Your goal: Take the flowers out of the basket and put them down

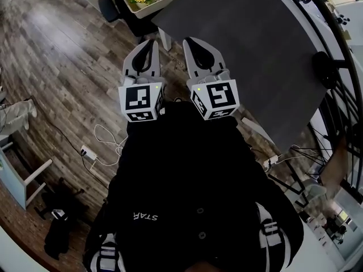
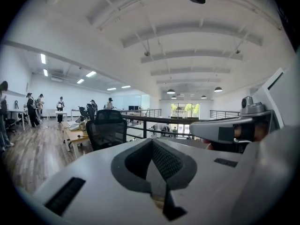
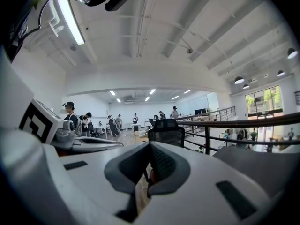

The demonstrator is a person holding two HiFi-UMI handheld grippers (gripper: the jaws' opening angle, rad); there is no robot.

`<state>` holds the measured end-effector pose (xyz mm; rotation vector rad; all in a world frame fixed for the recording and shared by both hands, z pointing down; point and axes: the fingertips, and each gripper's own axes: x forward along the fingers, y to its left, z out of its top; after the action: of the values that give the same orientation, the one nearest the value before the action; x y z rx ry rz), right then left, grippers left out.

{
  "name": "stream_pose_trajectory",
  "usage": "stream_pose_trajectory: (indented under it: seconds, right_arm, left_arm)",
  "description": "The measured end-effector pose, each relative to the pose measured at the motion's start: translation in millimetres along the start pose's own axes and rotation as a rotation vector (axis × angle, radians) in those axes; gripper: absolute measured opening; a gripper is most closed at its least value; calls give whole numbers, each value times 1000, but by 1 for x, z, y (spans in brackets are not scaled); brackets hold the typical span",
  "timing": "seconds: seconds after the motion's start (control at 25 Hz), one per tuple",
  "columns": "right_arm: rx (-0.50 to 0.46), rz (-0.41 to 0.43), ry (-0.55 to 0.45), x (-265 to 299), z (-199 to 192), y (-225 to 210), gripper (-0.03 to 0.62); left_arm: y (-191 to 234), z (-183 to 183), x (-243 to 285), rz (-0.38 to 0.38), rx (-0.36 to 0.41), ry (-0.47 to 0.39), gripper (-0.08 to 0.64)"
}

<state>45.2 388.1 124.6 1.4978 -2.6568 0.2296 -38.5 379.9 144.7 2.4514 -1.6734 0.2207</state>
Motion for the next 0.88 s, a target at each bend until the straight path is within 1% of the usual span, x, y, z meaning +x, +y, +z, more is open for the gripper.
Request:
stream_pose_trajectory:
  seconds: [0.24,0.44,0.68,0.8,0.88]
  right_arm:
    - [12,-3,29,15,-13,-5,12]
    - [-1,3,58,52,-19,-6,12]
    - [-5,-31,80,134,-20,-30,12]
    - [-18,-37,80,185,-13,-43,12]
    - [-18,-52,90,217,-11,-51,12]
  left_arm:
    - [18,-4,10,40,-15,1,3]
    - [49,-9,36,28,-51,16,3]
    - [98,-2,99,-2,-70,13,3]
    - [124,2,135,-11,-72,25,3]
    - [143,1,156,-15,-88,39,3]
